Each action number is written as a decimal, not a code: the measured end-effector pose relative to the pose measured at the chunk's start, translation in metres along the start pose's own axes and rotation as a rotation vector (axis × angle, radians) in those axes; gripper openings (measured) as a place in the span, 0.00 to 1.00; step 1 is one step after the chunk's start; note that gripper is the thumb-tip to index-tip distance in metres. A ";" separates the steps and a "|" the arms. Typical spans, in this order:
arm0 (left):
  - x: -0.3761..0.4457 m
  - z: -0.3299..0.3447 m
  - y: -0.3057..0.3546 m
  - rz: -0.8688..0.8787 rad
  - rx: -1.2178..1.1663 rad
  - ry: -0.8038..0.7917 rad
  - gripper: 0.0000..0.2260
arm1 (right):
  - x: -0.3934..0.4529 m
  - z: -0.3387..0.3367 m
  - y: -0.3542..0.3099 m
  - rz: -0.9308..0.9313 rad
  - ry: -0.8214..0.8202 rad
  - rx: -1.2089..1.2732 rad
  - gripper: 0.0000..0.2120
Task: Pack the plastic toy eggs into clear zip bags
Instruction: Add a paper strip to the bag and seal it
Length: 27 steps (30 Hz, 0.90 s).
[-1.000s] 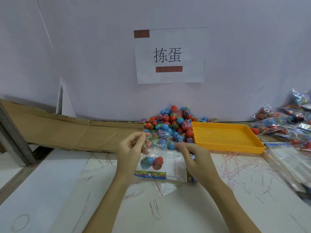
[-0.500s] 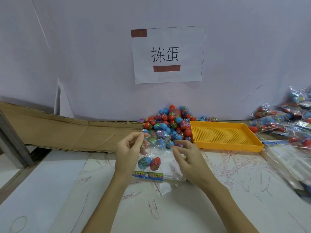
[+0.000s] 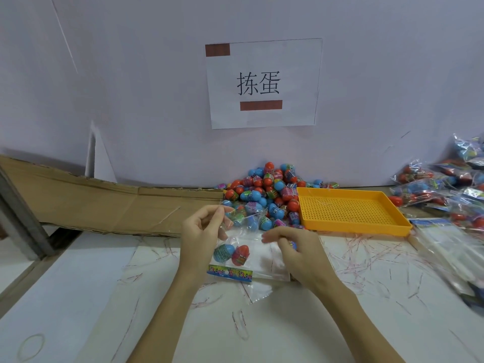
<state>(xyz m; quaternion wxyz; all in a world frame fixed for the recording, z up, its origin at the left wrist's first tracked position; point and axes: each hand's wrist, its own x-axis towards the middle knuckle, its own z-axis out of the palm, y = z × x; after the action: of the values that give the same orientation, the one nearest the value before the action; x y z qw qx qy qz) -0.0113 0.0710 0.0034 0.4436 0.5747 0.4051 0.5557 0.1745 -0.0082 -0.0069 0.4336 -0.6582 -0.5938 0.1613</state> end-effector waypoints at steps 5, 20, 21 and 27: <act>-0.001 0.000 0.000 -0.002 0.004 -0.002 0.08 | 0.002 0.003 0.001 0.018 0.023 0.001 0.12; -0.005 0.003 0.003 0.009 -0.031 -0.178 0.08 | 0.001 0.001 -0.010 0.028 0.104 0.324 0.05; -0.005 0.003 0.003 0.008 -0.033 -0.205 0.07 | 0.001 0.001 -0.008 0.020 0.112 0.326 0.03; 0.002 0.001 0.005 -0.256 -0.339 -0.310 0.21 | 0.004 -0.004 0.000 0.038 0.156 0.389 0.02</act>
<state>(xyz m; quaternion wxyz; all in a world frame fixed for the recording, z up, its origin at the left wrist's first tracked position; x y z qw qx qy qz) -0.0101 0.0715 0.0091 0.6569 0.5146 0.3027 0.4604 0.1780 -0.0058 -0.0033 0.5943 -0.5835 -0.5036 0.2294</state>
